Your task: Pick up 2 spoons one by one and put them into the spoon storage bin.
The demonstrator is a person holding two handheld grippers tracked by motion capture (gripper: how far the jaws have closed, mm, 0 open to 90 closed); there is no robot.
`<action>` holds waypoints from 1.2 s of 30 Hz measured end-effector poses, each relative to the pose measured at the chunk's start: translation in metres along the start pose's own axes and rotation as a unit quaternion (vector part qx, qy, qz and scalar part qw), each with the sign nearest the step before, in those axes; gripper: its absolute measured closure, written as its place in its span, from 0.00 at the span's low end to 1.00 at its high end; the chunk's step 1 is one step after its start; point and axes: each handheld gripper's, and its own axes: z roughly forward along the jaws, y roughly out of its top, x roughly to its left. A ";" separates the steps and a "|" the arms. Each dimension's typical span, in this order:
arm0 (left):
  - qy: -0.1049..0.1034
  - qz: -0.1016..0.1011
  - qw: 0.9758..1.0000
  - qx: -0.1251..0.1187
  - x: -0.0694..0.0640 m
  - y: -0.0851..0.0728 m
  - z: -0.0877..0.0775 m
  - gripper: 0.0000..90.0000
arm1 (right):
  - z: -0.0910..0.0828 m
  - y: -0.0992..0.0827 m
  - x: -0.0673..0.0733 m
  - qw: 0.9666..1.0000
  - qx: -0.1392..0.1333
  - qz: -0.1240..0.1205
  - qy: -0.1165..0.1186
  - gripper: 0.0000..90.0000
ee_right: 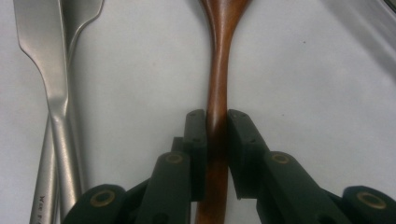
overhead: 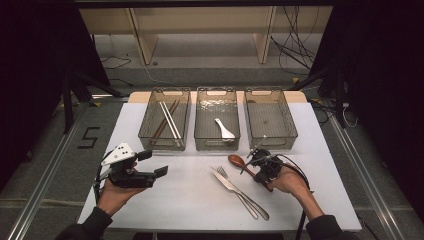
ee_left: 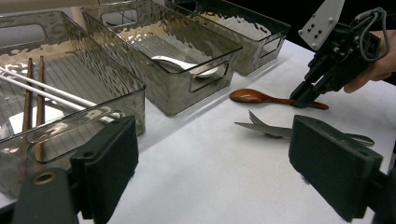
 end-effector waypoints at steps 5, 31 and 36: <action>0.000 0.001 1.000 -0.001 0.000 0.000 0.000 0.17 | -0.003 -0.001 -0.003 1.000 -0.012 0.007 0.013 0.88; 0.000 0.000 1.000 -0.002 0.000 0.000 -0.001 0.17 | -0.019 -0.005 -0.009 0.995 -0.066 0.026 0.063 0.89; 0.000 0.000 1.000 -0.002 0.000 0.000 -0.001 0.17 | -0.023 -0.005 -0.010 0.994 -0.080 0.030 0.075 0.89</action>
